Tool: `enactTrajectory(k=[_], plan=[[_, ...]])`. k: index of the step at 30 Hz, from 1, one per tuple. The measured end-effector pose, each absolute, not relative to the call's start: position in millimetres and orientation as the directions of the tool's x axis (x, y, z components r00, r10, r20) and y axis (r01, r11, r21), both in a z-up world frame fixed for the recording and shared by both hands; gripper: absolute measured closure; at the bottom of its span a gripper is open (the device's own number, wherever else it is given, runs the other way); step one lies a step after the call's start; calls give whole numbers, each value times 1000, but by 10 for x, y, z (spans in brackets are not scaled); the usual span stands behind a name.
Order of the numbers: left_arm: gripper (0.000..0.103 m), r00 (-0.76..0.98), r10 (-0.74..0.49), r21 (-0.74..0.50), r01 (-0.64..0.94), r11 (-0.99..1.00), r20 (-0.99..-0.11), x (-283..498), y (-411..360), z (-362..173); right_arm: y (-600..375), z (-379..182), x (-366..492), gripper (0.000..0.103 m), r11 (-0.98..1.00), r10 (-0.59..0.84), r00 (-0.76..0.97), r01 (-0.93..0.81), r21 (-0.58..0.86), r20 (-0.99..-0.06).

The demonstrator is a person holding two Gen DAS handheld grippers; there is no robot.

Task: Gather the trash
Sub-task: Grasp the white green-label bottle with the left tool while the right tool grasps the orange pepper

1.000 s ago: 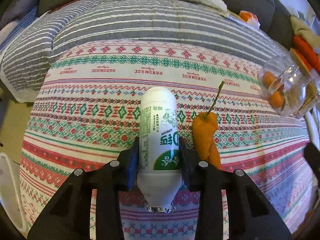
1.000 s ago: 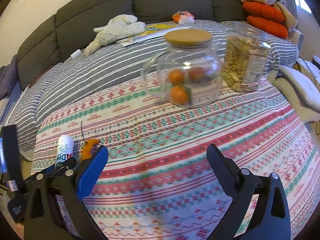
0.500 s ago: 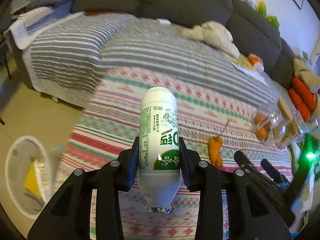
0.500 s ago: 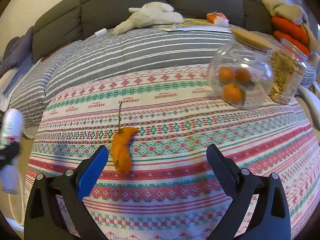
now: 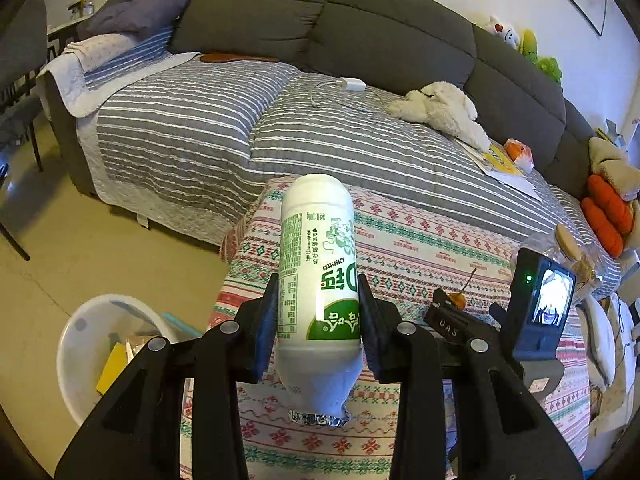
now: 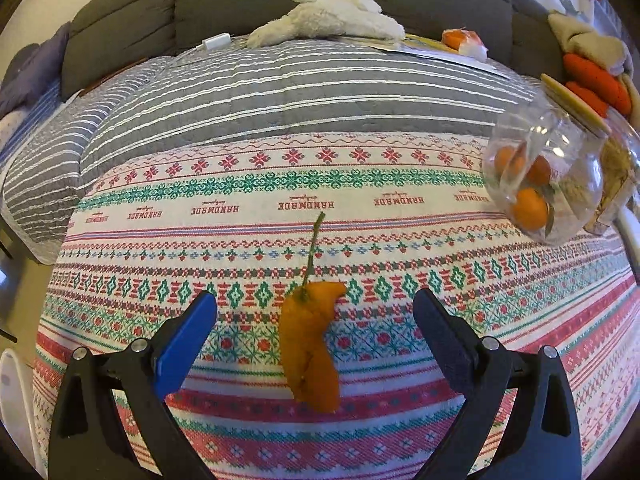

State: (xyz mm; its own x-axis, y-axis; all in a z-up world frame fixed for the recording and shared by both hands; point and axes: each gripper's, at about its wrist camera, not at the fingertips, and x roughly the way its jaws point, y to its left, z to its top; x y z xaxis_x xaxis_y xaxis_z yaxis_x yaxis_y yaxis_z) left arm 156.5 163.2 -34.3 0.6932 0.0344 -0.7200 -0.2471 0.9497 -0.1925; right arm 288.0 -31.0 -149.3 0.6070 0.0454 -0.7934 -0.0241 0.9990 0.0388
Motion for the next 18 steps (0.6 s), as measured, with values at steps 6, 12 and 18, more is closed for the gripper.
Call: enactTrajectory(k=[6,12,18], plan=[[68,696,36,-192,-246,950,-717,1505,1700,-315,-250,-1619,2930,37,999,40,568,-45,18,-822],[68,701,42,-188,-249,950,-712,1466,1726,-291,-212,-1610,2910,77,996,64,571,-93,13,-818],[68,699,43,-197,-260,945,-713,1431,1776,-290,-173,-1575,2793,80,992,84,571,-123,16,-817]])
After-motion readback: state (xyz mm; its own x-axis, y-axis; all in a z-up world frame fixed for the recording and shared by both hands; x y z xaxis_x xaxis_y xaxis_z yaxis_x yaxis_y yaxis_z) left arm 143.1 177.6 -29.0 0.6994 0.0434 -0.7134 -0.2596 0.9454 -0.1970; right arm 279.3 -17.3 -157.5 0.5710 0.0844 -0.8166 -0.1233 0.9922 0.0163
